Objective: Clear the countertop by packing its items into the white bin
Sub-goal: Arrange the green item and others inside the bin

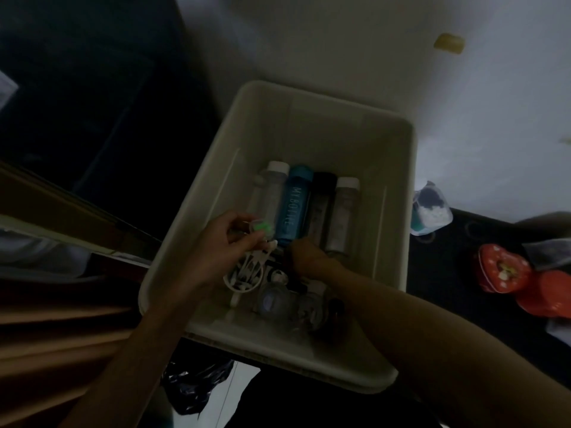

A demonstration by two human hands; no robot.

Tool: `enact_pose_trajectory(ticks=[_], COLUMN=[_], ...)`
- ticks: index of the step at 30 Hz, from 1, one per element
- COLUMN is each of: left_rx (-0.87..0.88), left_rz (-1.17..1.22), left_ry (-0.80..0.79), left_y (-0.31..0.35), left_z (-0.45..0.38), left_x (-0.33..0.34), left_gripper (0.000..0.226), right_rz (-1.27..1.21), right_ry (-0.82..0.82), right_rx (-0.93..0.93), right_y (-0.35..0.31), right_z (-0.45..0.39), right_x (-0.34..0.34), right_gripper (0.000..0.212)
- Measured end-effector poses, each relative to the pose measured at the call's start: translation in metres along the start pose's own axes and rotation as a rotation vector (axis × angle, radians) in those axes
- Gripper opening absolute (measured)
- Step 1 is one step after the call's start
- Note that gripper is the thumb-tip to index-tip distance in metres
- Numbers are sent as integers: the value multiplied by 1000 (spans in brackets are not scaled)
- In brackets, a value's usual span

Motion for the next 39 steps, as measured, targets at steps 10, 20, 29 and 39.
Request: enact_pose_trajectory(ticks=[10, 20, 29, 39], left_rx=[14, 62, 46, 6], left_rz=[45, -162, -597, -533], left_ry=[6, 1, -184, -112], left_y=[1, 9, -16, -23], left_z=[-1, -11, -16, -15], left_x=[-1, 15, 33, 9], left_gripper=[22, 29, 7, 17], right_rz=[-177, -852, 108, 35], right_ry=[59, 212, -145, -1], right_rx=[-1, -243, 43, 14], right_y=[-10, -39, -14, -3], right_z=[44, 111, 42, -4], right_x=[-73, -113, -45, -3], right_gripper=[25, 32, 45, 33])
Point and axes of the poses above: each hand's wrist, its own z-axis away from the middle knuckle, its own x-axis out of the palm, y = z × x, the point moved 8 cm from there along -z, towards the middle knuckle, and after that the axes turned 14 degrees about -x, right-handed, at the moved point
